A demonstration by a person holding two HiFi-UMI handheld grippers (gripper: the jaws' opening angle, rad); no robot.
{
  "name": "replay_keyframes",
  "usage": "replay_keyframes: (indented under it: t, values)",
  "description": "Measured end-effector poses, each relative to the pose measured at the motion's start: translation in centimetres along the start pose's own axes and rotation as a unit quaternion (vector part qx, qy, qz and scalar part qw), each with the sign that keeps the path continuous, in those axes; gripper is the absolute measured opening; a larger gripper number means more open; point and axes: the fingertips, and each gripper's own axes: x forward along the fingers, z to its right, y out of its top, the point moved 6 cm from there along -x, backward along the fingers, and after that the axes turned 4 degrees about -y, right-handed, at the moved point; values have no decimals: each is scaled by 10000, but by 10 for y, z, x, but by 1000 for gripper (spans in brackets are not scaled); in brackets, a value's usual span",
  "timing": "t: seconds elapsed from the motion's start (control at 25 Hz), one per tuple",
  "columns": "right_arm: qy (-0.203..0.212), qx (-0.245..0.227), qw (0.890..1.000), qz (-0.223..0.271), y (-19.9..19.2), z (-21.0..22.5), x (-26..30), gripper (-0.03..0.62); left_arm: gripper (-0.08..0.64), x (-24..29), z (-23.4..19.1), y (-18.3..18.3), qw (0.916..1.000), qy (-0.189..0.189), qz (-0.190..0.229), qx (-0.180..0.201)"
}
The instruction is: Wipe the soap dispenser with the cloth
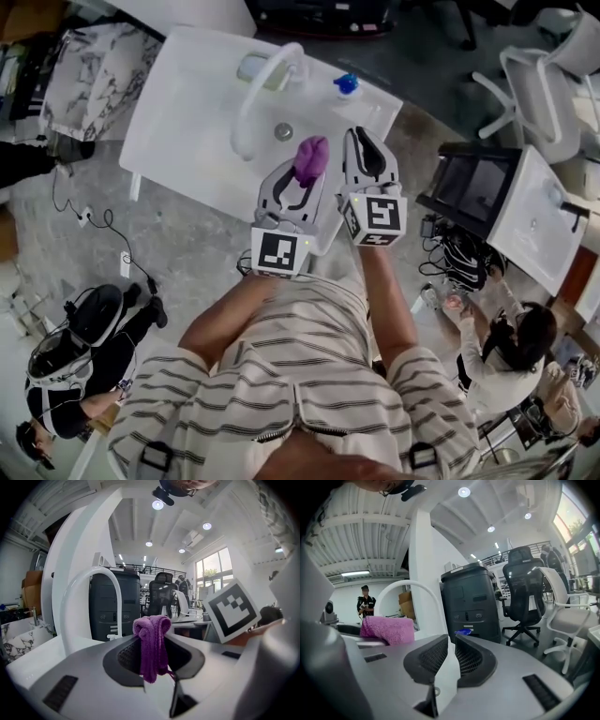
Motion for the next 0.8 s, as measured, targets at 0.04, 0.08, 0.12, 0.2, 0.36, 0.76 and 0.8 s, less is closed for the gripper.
replay_keyframes:
  t: [0.04,0.08,0.12,0.2,0.36,0.76,0.8]
  values:
    - [-18,-23,10000,-16,-1,1,4,48,106,2,-2,0,10000,-14,9,-7]
    - [-35,-35,10000,-27,-2,2,7,53,106,5,-3,0,10000,-23,15,-16]
    - [-47,-35,10000,-29,-3,3,10,62,106,7,-4,0,10000,-28,19,-29]
    - [-59,-33,10000,-18,-6,6,15,77,107,10,-4,0,10000,-27,20,-55]
    - [-69,-31,9999,-96,-14,13,29,115,106,13,-10,-1,9999,4,62,-83]
    - [-183,-312,9989,-294,-28,24,71,167,107,17,-28,-14,9997,153,102,-159]
    - [-212,-389,9985,-315,-29,24,74,167,106,16,-28,-15,9997,176,98,-136]
